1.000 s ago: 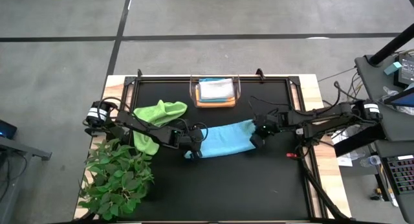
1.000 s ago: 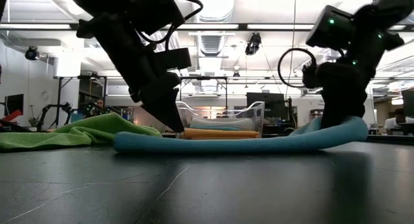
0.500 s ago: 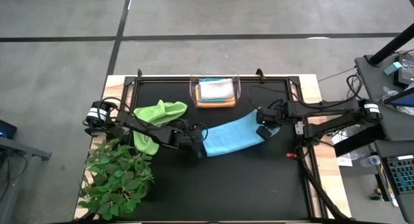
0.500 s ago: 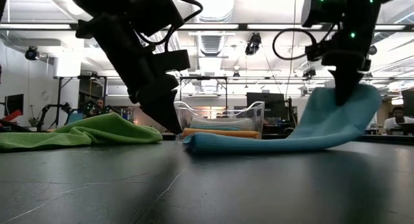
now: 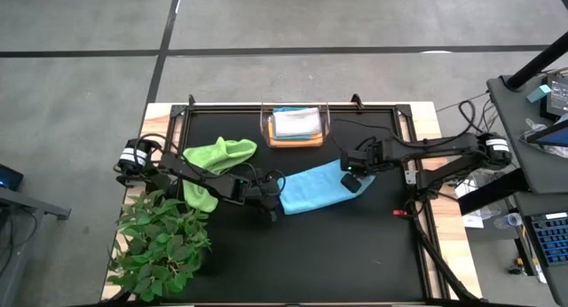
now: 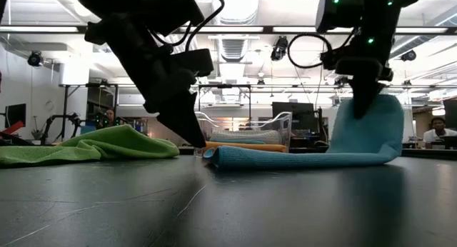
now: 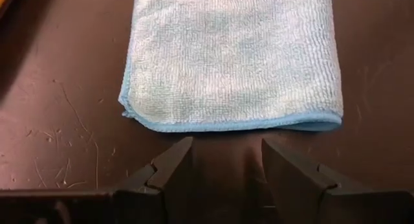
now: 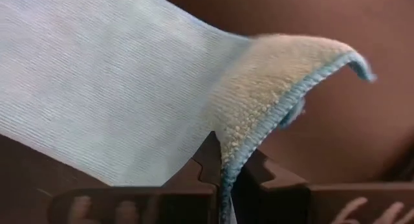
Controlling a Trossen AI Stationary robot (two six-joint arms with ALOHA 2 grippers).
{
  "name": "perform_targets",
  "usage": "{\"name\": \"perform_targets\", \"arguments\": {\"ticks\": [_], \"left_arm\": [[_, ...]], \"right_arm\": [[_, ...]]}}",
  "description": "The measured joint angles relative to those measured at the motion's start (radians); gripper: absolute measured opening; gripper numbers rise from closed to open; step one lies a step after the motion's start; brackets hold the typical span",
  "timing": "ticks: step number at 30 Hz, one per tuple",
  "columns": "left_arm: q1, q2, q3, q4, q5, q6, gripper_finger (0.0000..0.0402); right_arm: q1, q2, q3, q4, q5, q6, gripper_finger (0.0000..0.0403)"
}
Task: Fold microfiber towels
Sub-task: Fold the blue microfiber cloth
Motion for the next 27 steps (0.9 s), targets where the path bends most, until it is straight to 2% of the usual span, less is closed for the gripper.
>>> {"name": "perform_targets", "arguments": {"ticks": [3, 11, 15, 18, 27], "left_arm": [[0.000, 0.000, -0.006, 0.006, 0.008, -0.003, 0.0168], [0.000, 0.000, -0.105, 0.193, 0.027, -0.006, 0.0168], [0.000, 0.000, -0.146, 0.287, 0.027, -0.005, 0.0168], [0.000, 0.000, -0.154, 0.298, 0.027, -0.005, 0.0168], [0.002, 0.000, -0.191, 0.337, 0.026, -0.002, 0.0168]], "right_arm": [[0.004, 0.033, 0.000, 0.064, -0.058, -0.020, 0.0009], [0.041, 0.127, 0.000, 0.367, -0.229, -0.065, 0.0009], [0.059, 0.207, 0.000, 0.539, -0.257, -0.076, 0.0009], [0.059, 0.268, 0.000, 0.646, -0.260, -0.082, 0.0009], [0.058, 0.354, 0.005, 0.832, -0.283, -0.097, 0.0009]]}}
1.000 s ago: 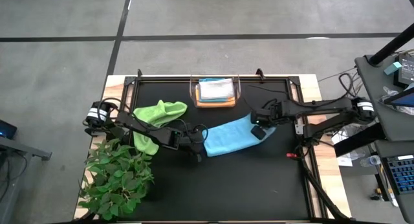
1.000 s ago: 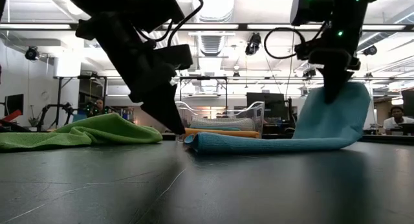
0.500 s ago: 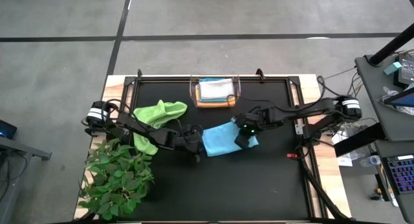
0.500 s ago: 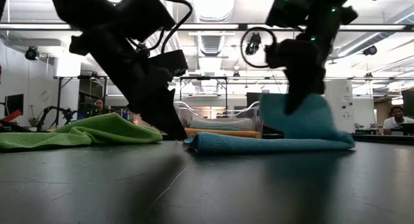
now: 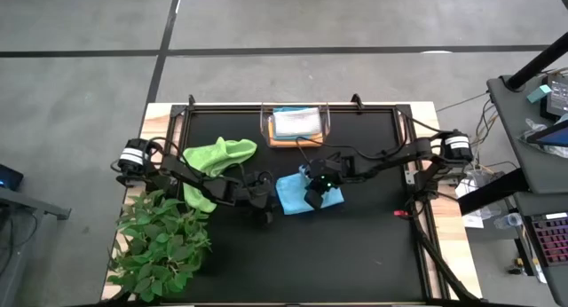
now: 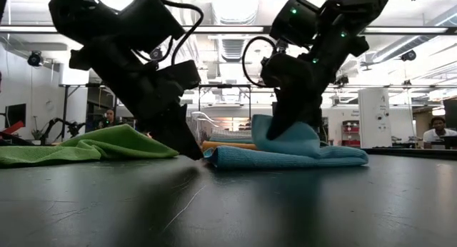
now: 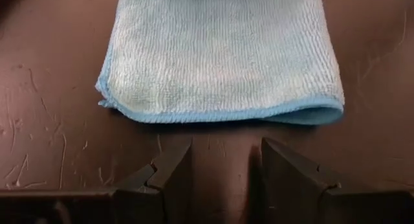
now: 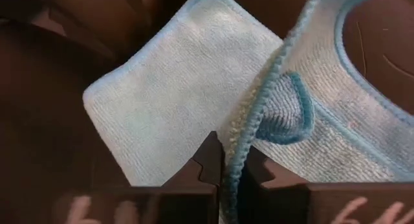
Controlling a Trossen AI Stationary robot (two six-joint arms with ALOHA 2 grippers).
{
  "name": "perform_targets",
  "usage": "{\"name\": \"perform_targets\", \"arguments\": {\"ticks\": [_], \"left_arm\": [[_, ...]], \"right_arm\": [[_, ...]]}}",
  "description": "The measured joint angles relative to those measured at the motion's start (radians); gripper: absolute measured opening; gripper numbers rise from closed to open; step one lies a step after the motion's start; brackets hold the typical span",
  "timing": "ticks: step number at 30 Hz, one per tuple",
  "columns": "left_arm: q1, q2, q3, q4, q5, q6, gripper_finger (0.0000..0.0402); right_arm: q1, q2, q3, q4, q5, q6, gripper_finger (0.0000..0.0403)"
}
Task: Fold microfiber towels
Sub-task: Fold the blue microfiber cloth
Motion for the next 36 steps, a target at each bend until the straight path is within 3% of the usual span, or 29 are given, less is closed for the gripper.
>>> {"name": "perform_targets", "arguments": {"ticks": [10, 15, 26, 33, 36], "left_arm": [[0.002, 0.038, -0.040, 0.166, -0.004, 0.027, 0.0168], [0.001, 0.074, -0.038, 0.189, -0.008, 0.024, 0.0168], [0.001, 0.084, -0.034, 0.187, -0.012, 0.024, 0.0168], [0.001, 0.084, -0.030, 0.182, -0.009, 0.024, 0.0168], [0.002, 0.085, -0.030, 0.182, -0.008, 0.024, 0.0168]], "right_arm": [[0.001, 0.086, 0.092, 0.045, 0.008, -0.008, 0.0010], [0.003, 0.148, 0.141, 0.044, 0.008, -0.010, 0.0031], [0.007, 0.190, 0.221, 0.035, -0.003, -0.028, 0.0134], [0.019, 0.178, 0.264, 0.026, -0.152, -0.101, 0.0192], [0.036, 0.140, 0.267, -0.016, -0.168, -0.143, 0.0201]]}}
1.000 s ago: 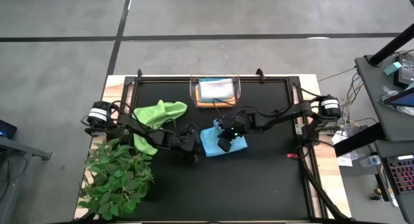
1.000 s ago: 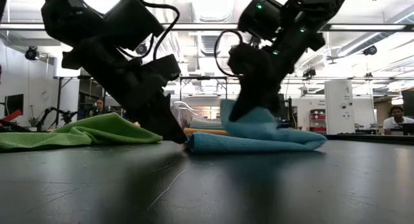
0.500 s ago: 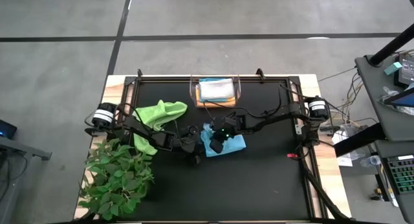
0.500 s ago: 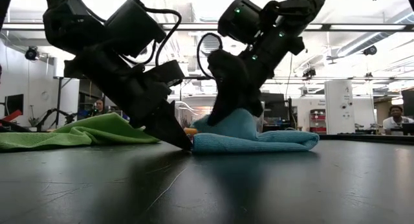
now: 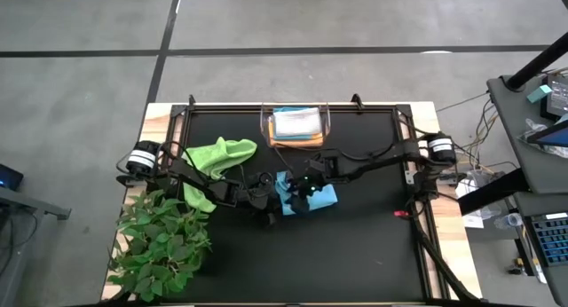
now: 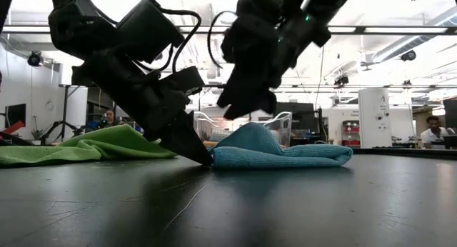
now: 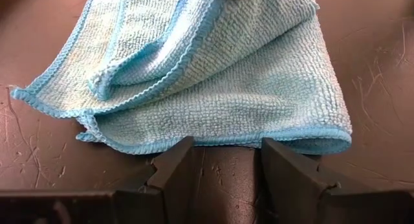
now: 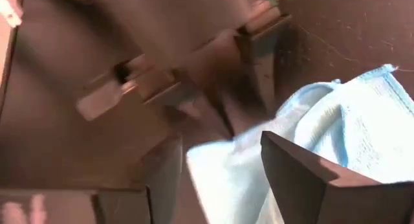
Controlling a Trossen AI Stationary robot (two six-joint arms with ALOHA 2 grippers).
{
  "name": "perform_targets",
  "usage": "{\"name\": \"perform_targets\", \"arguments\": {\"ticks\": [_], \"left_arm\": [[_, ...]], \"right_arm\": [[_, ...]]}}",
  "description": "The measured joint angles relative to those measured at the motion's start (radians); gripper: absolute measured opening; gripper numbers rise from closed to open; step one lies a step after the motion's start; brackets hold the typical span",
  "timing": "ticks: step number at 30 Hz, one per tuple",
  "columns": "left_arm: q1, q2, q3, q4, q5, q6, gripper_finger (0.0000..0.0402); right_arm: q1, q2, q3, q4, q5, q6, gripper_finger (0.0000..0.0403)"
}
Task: Fold microfiber towels
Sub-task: Fold the blue microfiber cloth
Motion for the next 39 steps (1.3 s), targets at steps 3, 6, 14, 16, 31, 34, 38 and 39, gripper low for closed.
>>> {"name": "perform_targets", "arguments": {"ticks": [3, 6, 14, 16, 31, 34, 38, 39], "left_arm": [[0.000, 0.000, 0.000, 0.002, 0.001, 0.000, 0.0168], [0.000, 0.001, -0.001, 0.008, 0.002, 0.001, 0.0168], [0.000, 0.002, -0.002, 0.019, 0.004, 0.003, 0.0168], [0.000, 0.002, -0.002, 0.020, 0.004, 0.005, 0.0168], [0.000, 0.002, -0.002, 0.021, 0.004, 0.007, 0.0168], [0.000, 0.002, -0.002, 0.021, 0.004, 0.007, 0.0168], [0.000, 0.002, -0.002, 0.021, 0.004, 0.007, 0.0168], [0.000, 0.002, -0.002, 0.022, 0.004, 0.007, 0.0168]], "right_arm": [[0.021, -0.049, -0.015, -0.057, 0.047, -0.033, 0.0203], [0.040, -0.099, -0.052, -0.106, 0.166, -0.040, 0.0203], [0.043, -0.160, -0.219, 0.003, 0.284, 0.040, 0.0203], [0.043, -0.146, -0.253, 0.065, 0.283, 0.055, 0.0203], [0.080, -0.108, -0.359, 0.419, 0.274, 0.017, 0.0084], [0.093, -0.108, -0.359, 0.419, 0.274, -0.004, 0.0027], [0.108, -0.108, -0.358, 0.433, 0.271, -0.013, 0.0013], [0.111, -0.108, -0.357, 0.435, 0.271, -0.013, 0.0012]]}}
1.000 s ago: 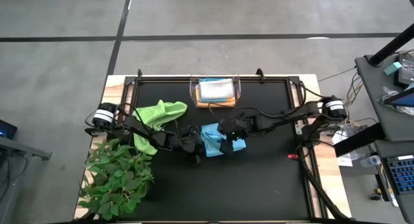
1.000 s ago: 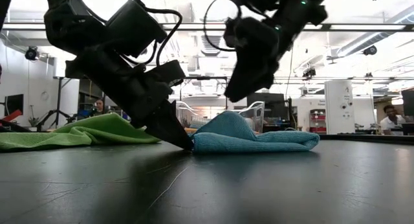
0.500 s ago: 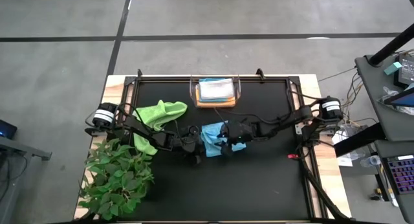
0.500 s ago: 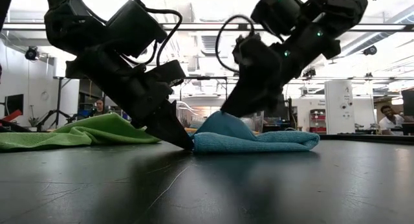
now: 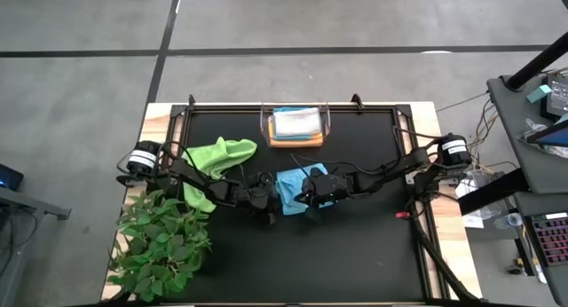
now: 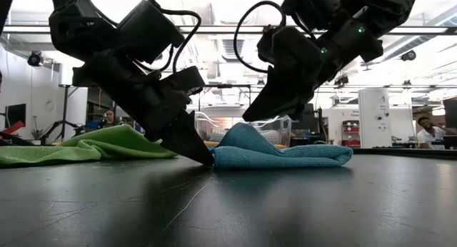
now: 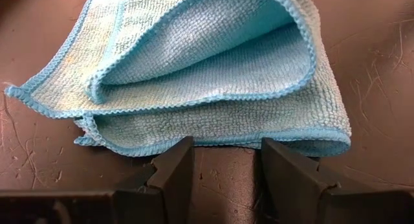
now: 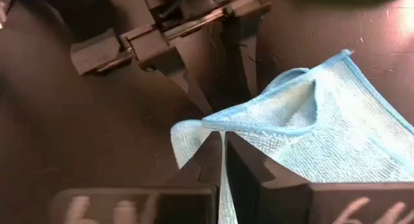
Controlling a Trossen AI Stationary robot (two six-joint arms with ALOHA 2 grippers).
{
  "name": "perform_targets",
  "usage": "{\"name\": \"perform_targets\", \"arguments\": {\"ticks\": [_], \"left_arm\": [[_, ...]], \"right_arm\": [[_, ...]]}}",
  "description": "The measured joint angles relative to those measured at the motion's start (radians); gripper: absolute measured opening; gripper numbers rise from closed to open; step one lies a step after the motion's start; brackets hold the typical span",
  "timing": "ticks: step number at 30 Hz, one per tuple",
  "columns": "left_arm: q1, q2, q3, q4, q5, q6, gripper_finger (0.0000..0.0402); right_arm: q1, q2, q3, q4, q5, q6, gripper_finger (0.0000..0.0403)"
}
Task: Fold microfiber towels
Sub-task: Fold the blue microfiber cloth
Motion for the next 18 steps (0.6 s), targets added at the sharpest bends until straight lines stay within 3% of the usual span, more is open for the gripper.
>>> {"name": "perform_targets", "arguments": {"ticks": [9, 18], "left_arm": [[0.000, 0.000, 0.000, 0.000, 0.000, 0.000, 0.0168], [0.000, 0.000, 0.000, 0.000, 0.000, 0.000, 0.0168]], "right_arm": [[0.021, 0.018, 0.001, 0.035, -0.006, -0.010, 0.0009], [0.015, -0.031, 0.003, -0.060, 0.208, -0.095, 0.0008]]}}
